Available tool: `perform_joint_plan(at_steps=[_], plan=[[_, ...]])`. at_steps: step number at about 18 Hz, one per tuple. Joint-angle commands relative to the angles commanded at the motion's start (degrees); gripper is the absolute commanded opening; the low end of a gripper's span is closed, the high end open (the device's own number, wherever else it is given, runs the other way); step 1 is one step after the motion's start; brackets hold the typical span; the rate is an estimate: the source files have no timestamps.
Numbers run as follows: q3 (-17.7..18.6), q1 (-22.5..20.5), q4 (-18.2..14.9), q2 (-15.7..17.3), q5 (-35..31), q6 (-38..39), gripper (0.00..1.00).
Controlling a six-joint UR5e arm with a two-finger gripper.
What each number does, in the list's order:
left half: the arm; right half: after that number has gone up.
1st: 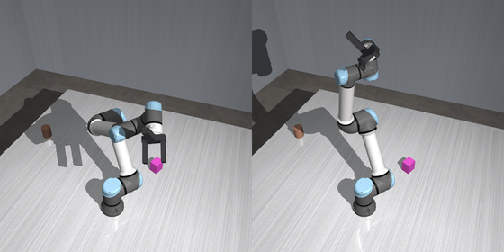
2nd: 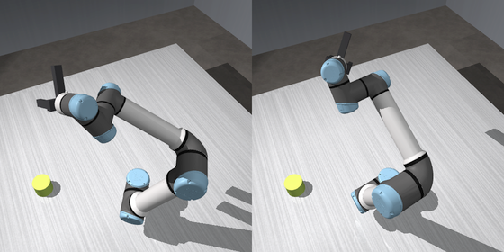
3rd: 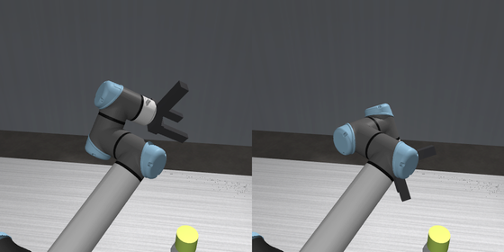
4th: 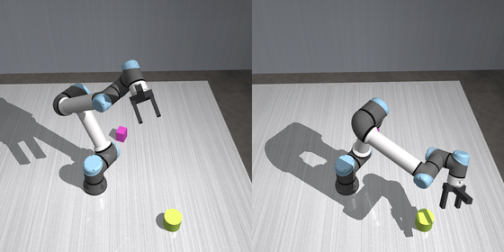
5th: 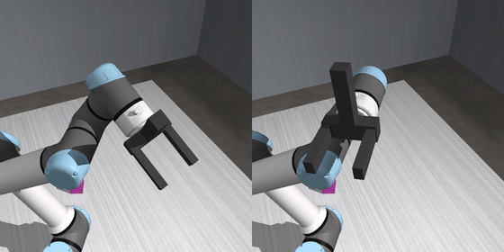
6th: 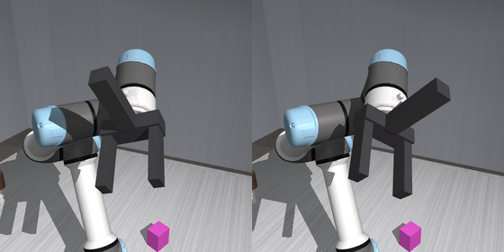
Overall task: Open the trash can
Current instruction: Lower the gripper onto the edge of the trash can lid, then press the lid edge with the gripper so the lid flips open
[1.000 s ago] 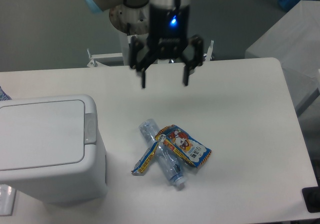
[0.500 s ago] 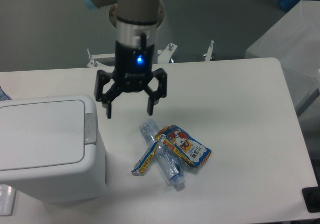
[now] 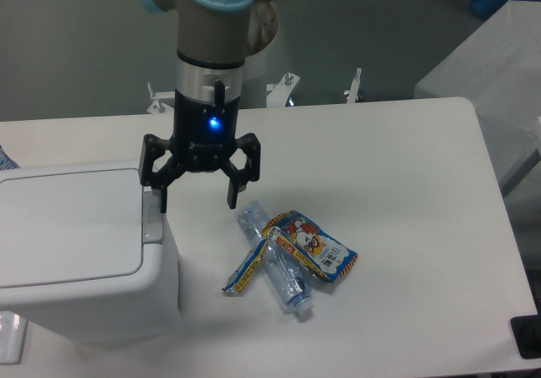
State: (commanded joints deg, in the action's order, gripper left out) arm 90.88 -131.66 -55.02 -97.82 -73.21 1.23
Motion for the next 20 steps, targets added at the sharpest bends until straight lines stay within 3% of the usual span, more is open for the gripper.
perform_joint_plan(at_steps=[20], plan=[[0.0, 0.4, 0.0, -1.0, -0.1, -0.2, 1.00]])
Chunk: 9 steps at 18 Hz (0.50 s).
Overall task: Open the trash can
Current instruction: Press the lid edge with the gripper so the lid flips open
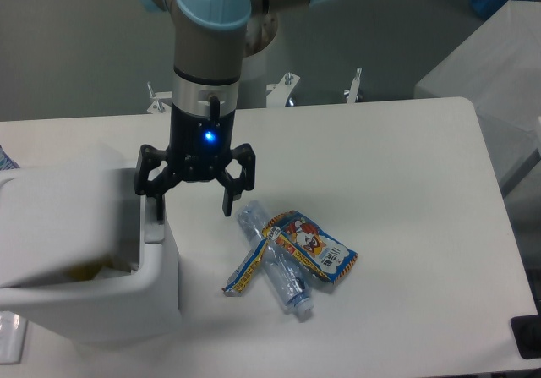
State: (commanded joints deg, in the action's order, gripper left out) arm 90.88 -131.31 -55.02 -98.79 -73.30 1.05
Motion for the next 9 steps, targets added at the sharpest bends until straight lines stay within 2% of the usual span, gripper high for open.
perform_joint_plan(at_steps=[5, 9], plan=[[-1.0, -0.1, 0.0, 0.2, -0.1, -0.3, 1.00], [-5.8, -0.3, 0.2, -0.1, -0.3, -0.7, 1.00]])
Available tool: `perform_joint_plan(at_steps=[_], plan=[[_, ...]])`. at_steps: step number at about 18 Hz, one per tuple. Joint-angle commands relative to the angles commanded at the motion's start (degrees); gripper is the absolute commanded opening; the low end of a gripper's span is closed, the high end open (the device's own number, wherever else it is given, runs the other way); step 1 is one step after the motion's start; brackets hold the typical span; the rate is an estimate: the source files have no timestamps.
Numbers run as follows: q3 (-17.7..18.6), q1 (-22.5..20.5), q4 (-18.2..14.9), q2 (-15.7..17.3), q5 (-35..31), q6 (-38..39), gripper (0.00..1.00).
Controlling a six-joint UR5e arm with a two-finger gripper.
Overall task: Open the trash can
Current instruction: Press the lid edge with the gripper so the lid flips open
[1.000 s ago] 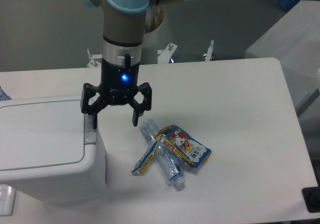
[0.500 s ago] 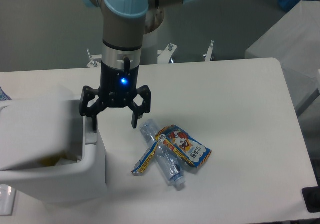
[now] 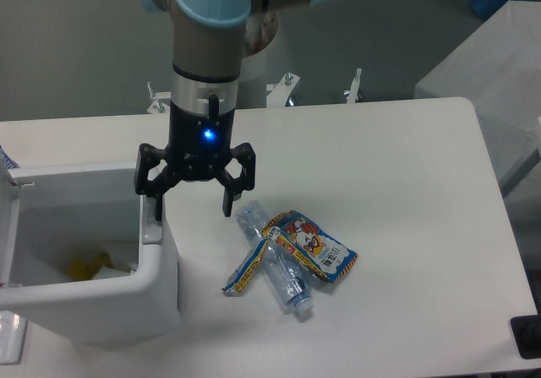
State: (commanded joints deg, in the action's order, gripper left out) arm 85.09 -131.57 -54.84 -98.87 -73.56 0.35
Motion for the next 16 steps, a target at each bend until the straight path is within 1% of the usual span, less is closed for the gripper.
perform_joint_plan(at_steps=[2, 4, 6, 8, 10, 12, 16], plan=[[-2.9, -2.2, 0.1, 0.0, 0.1, -0.3, 1.00], [-4.8, -4.3, 0.5, 0.2, -0.3, -1.2, 1.00], [-6.4, -7.4, 0.8, 0.5, -1.8, -2.5, 1.00], [-6.6, -8.1, 0.3, 0.8, -4.6, -9.3, 1.00], [-6.2, -8.4, -0.3, 0.8, -11.5, -17.9, 1.00], [-6.1, -8.7, -0.8, 0.7, -15.6, -23.1, 1.00], [-5.8, -11.5, -2.5, 0.7, -16.6, -29.6, 1.00]])
